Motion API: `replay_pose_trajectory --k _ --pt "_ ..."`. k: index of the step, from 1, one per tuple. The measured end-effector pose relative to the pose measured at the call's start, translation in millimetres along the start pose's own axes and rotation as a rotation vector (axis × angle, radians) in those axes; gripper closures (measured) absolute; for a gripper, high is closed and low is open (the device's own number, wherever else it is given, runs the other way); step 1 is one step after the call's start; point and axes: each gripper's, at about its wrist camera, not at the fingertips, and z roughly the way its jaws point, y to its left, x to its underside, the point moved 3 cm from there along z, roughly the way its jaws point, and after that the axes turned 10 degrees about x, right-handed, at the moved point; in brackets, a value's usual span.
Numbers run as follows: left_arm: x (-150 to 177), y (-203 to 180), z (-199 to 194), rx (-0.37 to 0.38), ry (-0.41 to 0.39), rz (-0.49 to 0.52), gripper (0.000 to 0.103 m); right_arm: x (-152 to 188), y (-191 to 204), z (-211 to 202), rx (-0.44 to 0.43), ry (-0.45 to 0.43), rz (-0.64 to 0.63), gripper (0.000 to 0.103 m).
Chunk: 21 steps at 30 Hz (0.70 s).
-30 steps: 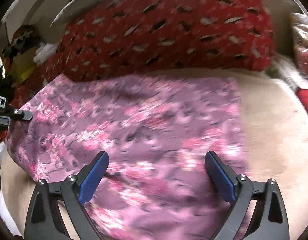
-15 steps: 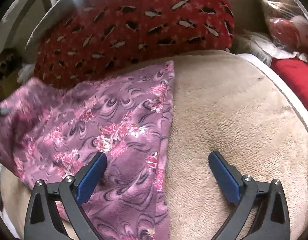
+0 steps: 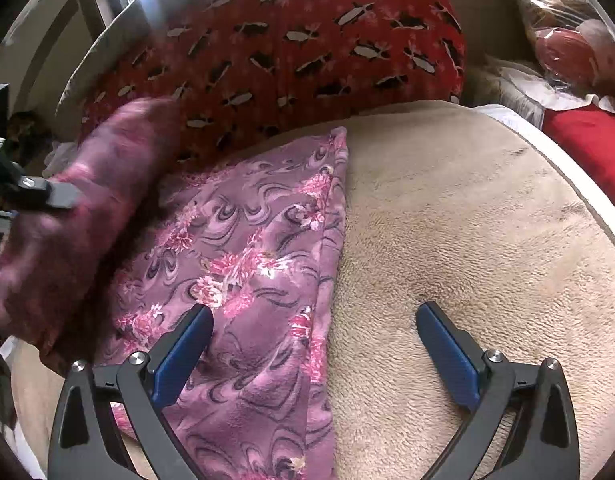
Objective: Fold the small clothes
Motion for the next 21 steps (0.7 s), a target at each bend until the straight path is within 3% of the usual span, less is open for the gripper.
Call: replay_pose_trajectory --k 4,6,12,16,19,21 --pt "8.6 14.7 40.2 0.037 0.092 -0.101 0.089 0.3 2.4 0.7 0.016 0.0 -0.014 0.0" --pt "12.6 15.1 41.9 0.039 0.087 -0.119 0.089 1.0 2.8 0.7 0.015 0.0 -0.014 0.0" --pt "23.4 2.0 7.2 0.064 0.081 -0.062 0.068 1.2 3.1 1.0 0.019 0.001 -0.017 0.0" --pt "26.9 10.3 -33.5 0.004 -0.023 -0.007 0.047 0.6 2.9 1.5 0.024 0.004 -0.02 0.0" --pt "24.1 46.1 -55.7 -0.124 -0.112 -0.06 0.046 0.0 4.2 1.7 0.024 0.016 -0.021 0.0" --pt "23.7 71.3 -59.3 -0.186 -0.121 -0.104 0.046 -5.0 4.8 0.7 0.015 0.065 -0.028 0.004"
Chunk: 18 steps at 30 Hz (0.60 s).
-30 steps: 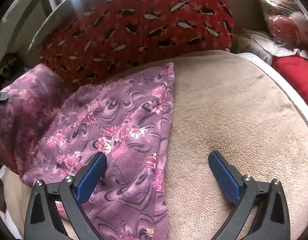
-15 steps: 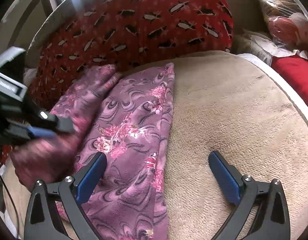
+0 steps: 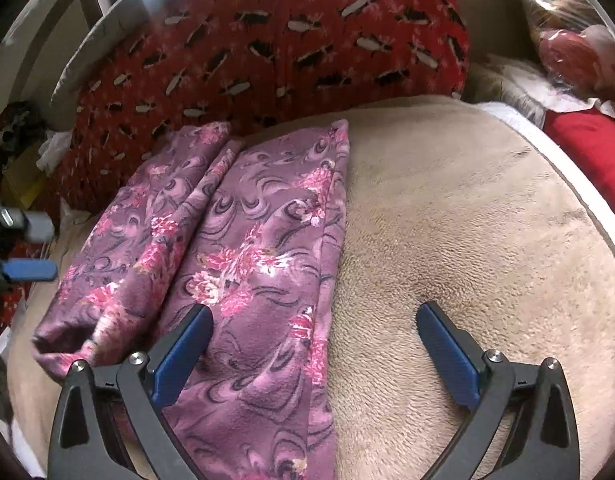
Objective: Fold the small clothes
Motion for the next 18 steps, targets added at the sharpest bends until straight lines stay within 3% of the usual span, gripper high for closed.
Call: replay_pose_trajectory --k 2,4,7,10,12,14,15,16,18 --pt "3.0 22.2 6.3 -0.015 0.017 -0.024 0.046 -7.9 -8.6 -9.5 -0.005 0.028 0.043 0.009" --pt "9.8 34.8 16.0 0.017 0.043 -0.05 0.046 -16.4 -20.6 -25.4 -0.02 -0.011 0.13 0.008" --pt "18.5 46.6 29.2 0.086 0.068 -0.1 0.046 -28.4 -16.6 -40.6 -0.17 -0.041 0.226 0.007" --pt "16.6 48.5 27.6 0.123 0.062 -0.111 0.046 -29.4 17.2 -31.2 -0.271 0.02 0.171 0.007" --pt "16.7 52.1 23.0 0.143 0.066 -0.114 0.046 -22.4 51.4 -13.3 -0.275 0.085 0.072 0.009" --pt "14.8 60.9 10.2 0.151 0.049 -0.12 0.046 -13.4 73.3 0.7 -0.248 0.123 -0.015 0.053" --pt "13.0 64.0 3.5 0.152 0.035 -0.118 0.046 -10.6 81.4 5.1 -0.241 0.14 -0.063 0.085" --pt "9.8 64.1 -1.4 0.151 0.018 -0.114 0.046 -9.7 86.3 5.1 -0.234 0.141 -0.098 0.088" --pt "6.5 64.7 -11.0 0.127 -0.01 -0.089 0.046 -17.6 75.7 -14.1 -0.321 0.076 -0.061 0.092"
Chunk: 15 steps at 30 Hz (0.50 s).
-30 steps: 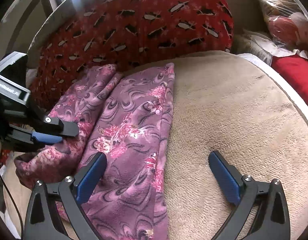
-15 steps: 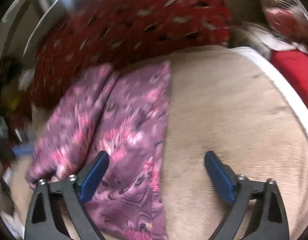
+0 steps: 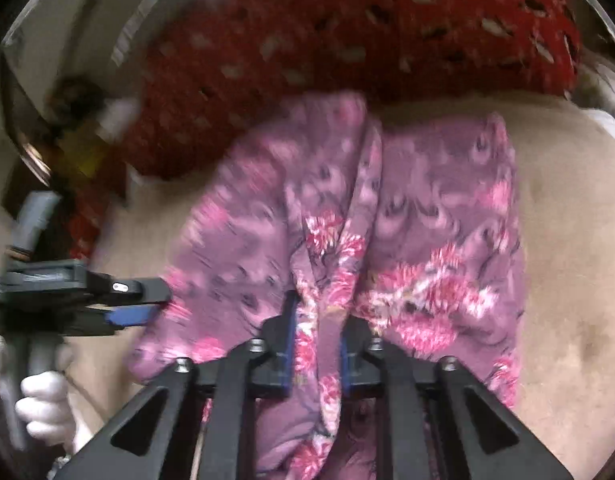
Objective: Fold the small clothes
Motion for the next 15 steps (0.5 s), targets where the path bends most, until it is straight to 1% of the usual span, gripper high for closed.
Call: replay_pose_trajectory --k 2,4,5,6,8,9,10,12,13,14,15 --pt "-0.5 -2.7 0.6 -0.019 -0.001 0.021 0.046 -3.4 -9.3 -25.9 -0.057 -0.062 0.029 0.092" --pt "3.2 -8.5 11.7 -0.028 0.015 0.038 0.046 -1.8 -21.3 -48.9 -0.044 -0.121 0.031 0.092" --pt "7.2 -9.8 19.4 -0.034 0.033 0.043 0.046 2.4 -32.2 -56.9 -0.027 -0.137 0.038 0.092" --pt "11.0 -11.5 27.8 -0.038 0.052 0.043 0.046 7.3 -43.0 -57.5 -0.008 -0.128 0.05 0.092" --pt "18.5 -15.1 43.4 -0.061 0.082 0.05 0.046 23.8 -69.0 -37.2 0.069 -0.012 0.087 0.091" --pt "20.8 -19.6 44.5 -0.089 0.071 0.08 0.046 32.0 -76.3 -26.9 0.092 0.046 0.092 0.086" --pt "20.9 -24.7 43.8 -0.102 0.067 0.111 0.046 37.3 -81.0 -22.8 0.086 0.065 0.097 0.084" --pt "18.4 -30.9 40.4 -0.105 0.065 0.145 0.046 33.5 -82.5 -32.7 0.066 0.049 0.116 0.078" --pt "14.6 -32.6 38.0 -0.1 0.06 0.145 0.046 27.3 -82.9 -39.7 0.069 0.026 0.125 0.077" --pt "8.5 -34.4 35.1 -0.088 0.048 0.135 0.046 15.0 -84.8 -50.1 0.064 -0.034 0.152 0.076" --pt "2.2 -36.3 33.3 -0.075 0.038 0.121 0.046 4.5 -87.7 -54.7 0.05 -0.075 0.184 0.068"
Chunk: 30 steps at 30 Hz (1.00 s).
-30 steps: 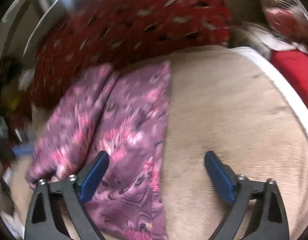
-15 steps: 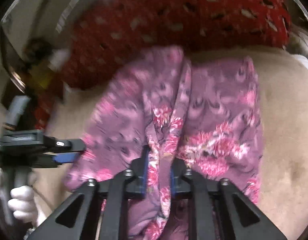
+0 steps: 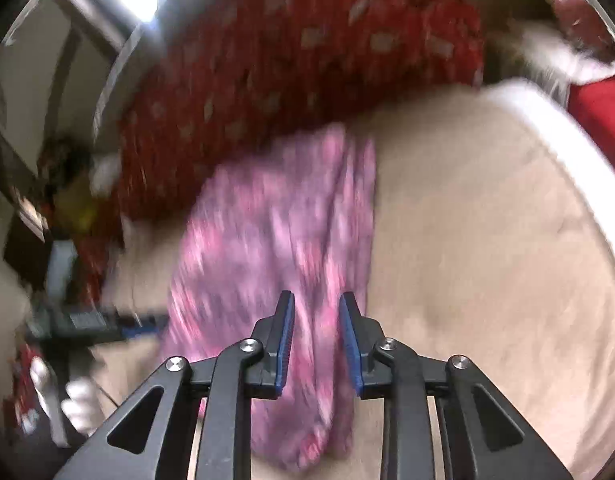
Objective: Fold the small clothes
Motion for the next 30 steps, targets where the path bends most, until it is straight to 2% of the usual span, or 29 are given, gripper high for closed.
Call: replay_pose_trajectory --k 1,2,6,9,10,11,12,13,15,17,19,21,22,23,24,26,29,30 --pt "-5.8 -1.6 -0.2 0.008 -0.005 -0.013 0.046 -6.5 -1.5 -0.7 -0.008 -0.022 0.028 0.057" --pt "-12.1 -3.9 1.0 0.017 -0.009 -0.025 0.046 -18.4 -1.6 3.1 -0.004 -0.043 0.065 0.054" --pt "-24.6 -21.0 19.6 0.005 -0.009 -0.006 0.046 -41.2 18.6 44.2 0.051 -0.009 0.069 0.053" --pt "-28.3 -26.6 43.3 -0.058 0.007 0.014 0.034 -51.0 20.0 54.6 0.075 -0.023 0.036 0.054" --pt "-27.6 -24.6 51.1 -0.074 0.014 0.008 0.03 -50.8 23.0 65.3 0.108 -0.031 0.002 0.06" --pt "-27.7 -23.0 57.1 -0.074 0.015 0.003 0.027 -49.3 20.6 73.2 0.161 -0.009 -0.035 0.061" --pt "-27.5 -24.0 57.8 -0.072 0.006 0.007 0.025 -45.6 13.5 86.9 0.221 0.052 -0.071 0.059" --pt "-26.9 -26.4 56.1 -0.077 0.0 0.018 0.025 -41.3 7.7 100.4 0.215 0.103 -0.077 0.06" --pt "-24.6 -29.9 54.3 -0.08 0.0 0.046 0.025 -48.1 0.2 92.7 0.175 0.076 -0.027 0.063" --pt "-22.2 -30.9 55.7 -0.083 -0.005 0.067 0.025 -53.3 -5.1 78.1 0.178 0.04 0.004 0.063" --pt "-19.4 -32.6 55.6 -0.086 -0.022 0.067 0.024 -53.8 -7.0 61.8 0.115 -0.018 0.019 0.061" --pt "-17.6 -35.2 56.2 -0.102 -0.035 0.076 0.022 -45.5 -8.9 59.3 0.075 -0.014 0.013 0.061" --pt "-17.9 -36.8 57.6 -0.111 -0.035 0.084 0.022 -40.0 -9.0 66.0 0.099 0.023 -0.017 0.06" --pt "-16.6 -37.4 57.4 -0.119 -0.031 0.092 0.022 -32.8 -10.3 76.5 0.166 0.084 -0.065 0.057" --pt "-16.2 -37.2 56.8 -0.122 -0.03 0.096 0.021 -33.0 -11.4 75.4 0.178 0.07 -0.071 0.056" --pt "-15.7 -35.8 55.1 -0.121 -0.025 0.094 0.021 -38.1 -11.3 57.8 0.145 0.021 -0.022 0.056" --pt "-14.5 -34.0 54.2 -0.122 -0.025 0.087 0.021 -39.1 2.5 37.2 0.029 -0.043 -0.01 0.056" --pt "-14.1 -34.5 54.5 -0.125 -0.026 0.087 0.021 -37.0 8.8 35.6 0.026 -0.044 -0.038 0.056"
